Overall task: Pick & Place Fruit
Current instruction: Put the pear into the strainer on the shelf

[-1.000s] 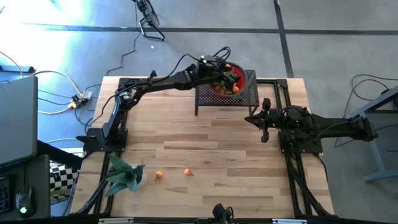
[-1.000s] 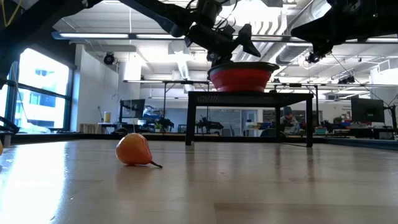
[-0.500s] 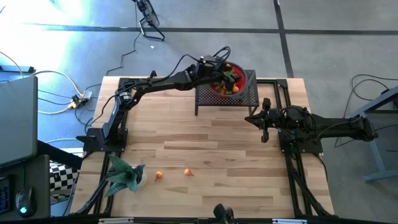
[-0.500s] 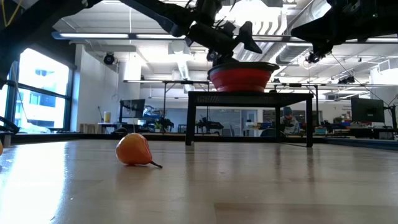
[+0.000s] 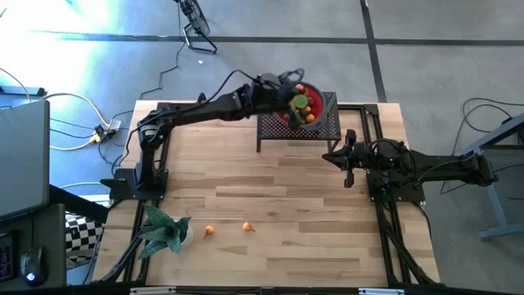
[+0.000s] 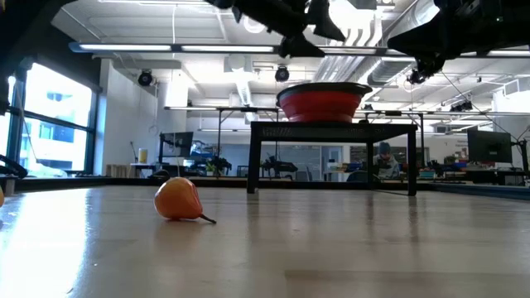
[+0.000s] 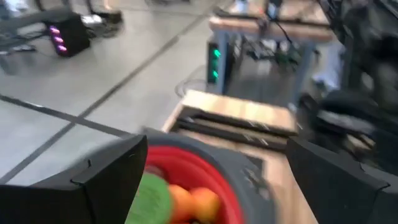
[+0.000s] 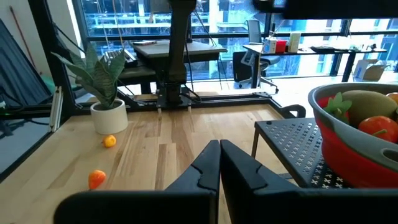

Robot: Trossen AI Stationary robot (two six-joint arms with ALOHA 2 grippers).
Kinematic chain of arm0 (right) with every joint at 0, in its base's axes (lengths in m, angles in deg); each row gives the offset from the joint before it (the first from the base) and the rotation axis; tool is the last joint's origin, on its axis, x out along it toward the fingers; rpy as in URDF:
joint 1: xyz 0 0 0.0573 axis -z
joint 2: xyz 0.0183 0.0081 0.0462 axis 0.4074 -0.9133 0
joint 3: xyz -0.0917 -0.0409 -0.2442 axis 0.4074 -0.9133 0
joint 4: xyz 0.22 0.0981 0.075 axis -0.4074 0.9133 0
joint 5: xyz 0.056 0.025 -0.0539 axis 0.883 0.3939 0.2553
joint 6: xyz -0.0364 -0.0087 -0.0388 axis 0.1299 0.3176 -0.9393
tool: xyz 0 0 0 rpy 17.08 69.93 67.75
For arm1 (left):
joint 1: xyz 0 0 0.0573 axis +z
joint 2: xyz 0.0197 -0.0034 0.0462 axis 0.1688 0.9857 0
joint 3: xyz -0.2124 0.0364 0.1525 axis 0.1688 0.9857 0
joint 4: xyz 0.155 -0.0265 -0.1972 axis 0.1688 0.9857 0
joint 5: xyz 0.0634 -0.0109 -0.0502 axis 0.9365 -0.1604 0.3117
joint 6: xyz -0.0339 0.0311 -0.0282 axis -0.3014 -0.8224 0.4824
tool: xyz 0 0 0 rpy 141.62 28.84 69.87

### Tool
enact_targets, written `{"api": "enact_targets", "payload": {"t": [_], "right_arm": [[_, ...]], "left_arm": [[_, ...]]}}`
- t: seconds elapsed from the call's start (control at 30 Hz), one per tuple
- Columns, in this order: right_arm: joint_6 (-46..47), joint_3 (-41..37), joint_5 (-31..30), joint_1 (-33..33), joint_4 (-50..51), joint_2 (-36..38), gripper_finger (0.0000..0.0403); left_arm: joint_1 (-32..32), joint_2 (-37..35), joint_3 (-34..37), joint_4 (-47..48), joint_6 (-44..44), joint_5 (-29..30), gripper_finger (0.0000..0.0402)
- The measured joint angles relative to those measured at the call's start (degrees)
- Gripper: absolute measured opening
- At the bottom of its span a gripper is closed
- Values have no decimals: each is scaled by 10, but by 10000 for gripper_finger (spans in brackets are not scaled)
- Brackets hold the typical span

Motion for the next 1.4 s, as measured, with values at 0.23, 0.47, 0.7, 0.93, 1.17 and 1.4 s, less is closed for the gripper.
{"api": "enact_targets", "payload": {"t": [0.23, 0.47, 0.7, 0.93, 1.17, 1.4], "right_arm": [[5, 0, 1, 0, 1, 0, 5], [5, 0, 16, 0, 7, 0, 5], [6, 0, 31, 0, 8, 0, 5], [5, 0, 31, 0, 9, 0, 5], [19, 0, 30, 0, 9, 0, 5], [19, 0, 30, 0, 9, 0, 5]], "left_arm": [[-65, -25, 0, 57, -42, 2, 377], [-133, -75, 0, 92, -111, 7, 377], [-155, -135, 0, 259, -49, 121, 377], [-212, -145, 26, 316, -15, 212, 377], [-293, -149, 83, 287, -92, 268, 377], [-339, -167, 148, 266, -105, 247, 377]]}}
